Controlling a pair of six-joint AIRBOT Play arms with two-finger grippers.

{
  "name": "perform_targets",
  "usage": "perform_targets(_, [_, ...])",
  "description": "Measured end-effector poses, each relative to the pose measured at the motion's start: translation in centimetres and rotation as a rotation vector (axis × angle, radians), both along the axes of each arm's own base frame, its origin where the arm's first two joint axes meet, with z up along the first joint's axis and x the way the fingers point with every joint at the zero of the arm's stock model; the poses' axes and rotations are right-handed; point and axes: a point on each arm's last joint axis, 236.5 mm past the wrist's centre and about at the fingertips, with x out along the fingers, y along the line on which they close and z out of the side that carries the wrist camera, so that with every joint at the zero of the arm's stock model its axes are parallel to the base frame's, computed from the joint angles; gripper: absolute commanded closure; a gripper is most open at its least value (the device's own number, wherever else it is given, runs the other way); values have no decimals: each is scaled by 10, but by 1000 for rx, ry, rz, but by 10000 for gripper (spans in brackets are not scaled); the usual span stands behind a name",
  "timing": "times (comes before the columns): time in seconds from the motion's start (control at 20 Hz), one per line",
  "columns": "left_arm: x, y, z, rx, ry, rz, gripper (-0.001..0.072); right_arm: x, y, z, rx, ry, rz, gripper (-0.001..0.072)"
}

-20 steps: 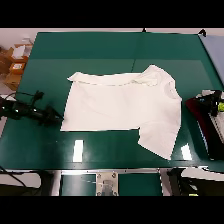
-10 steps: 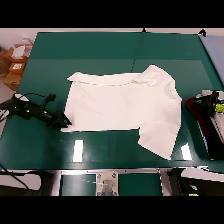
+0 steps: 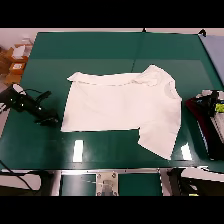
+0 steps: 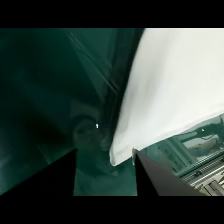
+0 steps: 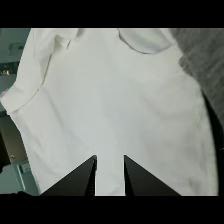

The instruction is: Fold the shirts.

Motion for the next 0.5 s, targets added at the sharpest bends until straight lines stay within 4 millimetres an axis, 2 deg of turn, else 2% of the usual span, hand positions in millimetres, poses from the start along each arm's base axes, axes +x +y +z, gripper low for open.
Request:
perform_targets(0.15, [1, -25, -5, -97, -21, 59, 287, 1, -2, -1, -9, -4, -5, 498])
perform_targets(0.3, [18, -48, -3, -204, -107, 117, 292, 2, -2, -2, -12, -5, -6, 498])
perform_targets(0.35, [22, -52, -2, -227, -122, 129, 510, 1, -2, -2, -12, -5, -6, 498])
perform_targets(0.4, [25, -53, -4, -230, -141, 131, 678, 1, -2, -2, -12, -5, -6, 498])
perform_targets(0.5, [23, -54, -3, -244, -149, 112, 684, -1, -1, -4, -15, 5, 5, 490])
